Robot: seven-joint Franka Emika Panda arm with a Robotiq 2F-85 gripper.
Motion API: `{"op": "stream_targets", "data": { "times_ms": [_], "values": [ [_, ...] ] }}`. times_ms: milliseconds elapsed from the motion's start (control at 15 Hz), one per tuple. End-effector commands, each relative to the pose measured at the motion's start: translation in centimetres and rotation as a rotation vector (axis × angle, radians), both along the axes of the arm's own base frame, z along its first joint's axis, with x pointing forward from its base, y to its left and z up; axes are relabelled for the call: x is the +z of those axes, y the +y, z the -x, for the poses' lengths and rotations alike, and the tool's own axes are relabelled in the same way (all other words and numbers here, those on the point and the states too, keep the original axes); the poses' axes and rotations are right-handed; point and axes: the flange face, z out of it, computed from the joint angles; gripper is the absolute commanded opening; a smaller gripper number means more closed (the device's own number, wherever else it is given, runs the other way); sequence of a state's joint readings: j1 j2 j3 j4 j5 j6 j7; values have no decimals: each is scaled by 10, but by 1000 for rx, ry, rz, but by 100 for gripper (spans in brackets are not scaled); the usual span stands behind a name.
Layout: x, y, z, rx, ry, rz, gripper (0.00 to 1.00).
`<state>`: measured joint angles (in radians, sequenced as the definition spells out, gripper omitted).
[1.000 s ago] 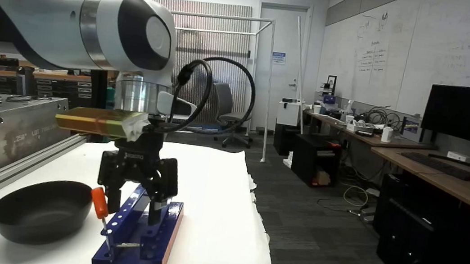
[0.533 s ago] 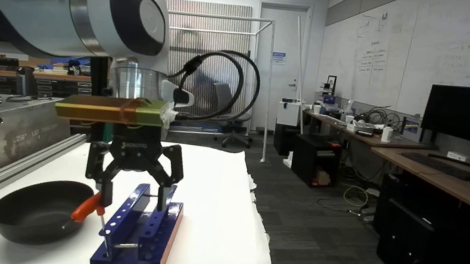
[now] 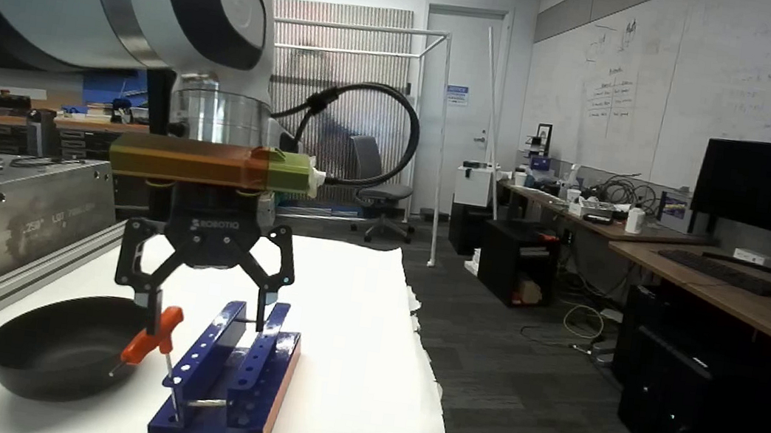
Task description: Put the metal object with the orange handle in the black bowl
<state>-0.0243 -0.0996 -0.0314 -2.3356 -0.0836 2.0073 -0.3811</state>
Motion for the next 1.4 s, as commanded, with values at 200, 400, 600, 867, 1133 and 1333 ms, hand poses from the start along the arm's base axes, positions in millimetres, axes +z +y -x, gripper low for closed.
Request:
{"op": "stream_targets", "data": {
  "times_ms": [200, 400, 600, 867, 1133, 1333],
  "values": [
    [12, 27, 20, -69, 12, -191, 100],
    [7, 41, 24, -92, -70, -231, 100],
    [-6, 47, 25, -97, -202, -184, 100],
    [-25, 51, 33, -114, -319, -111, 73],
    [-36, 56, 45, -150, -275, -5, 42],
    [-36, 62, 48, -159, -284, 35, 18]
  ]
}}
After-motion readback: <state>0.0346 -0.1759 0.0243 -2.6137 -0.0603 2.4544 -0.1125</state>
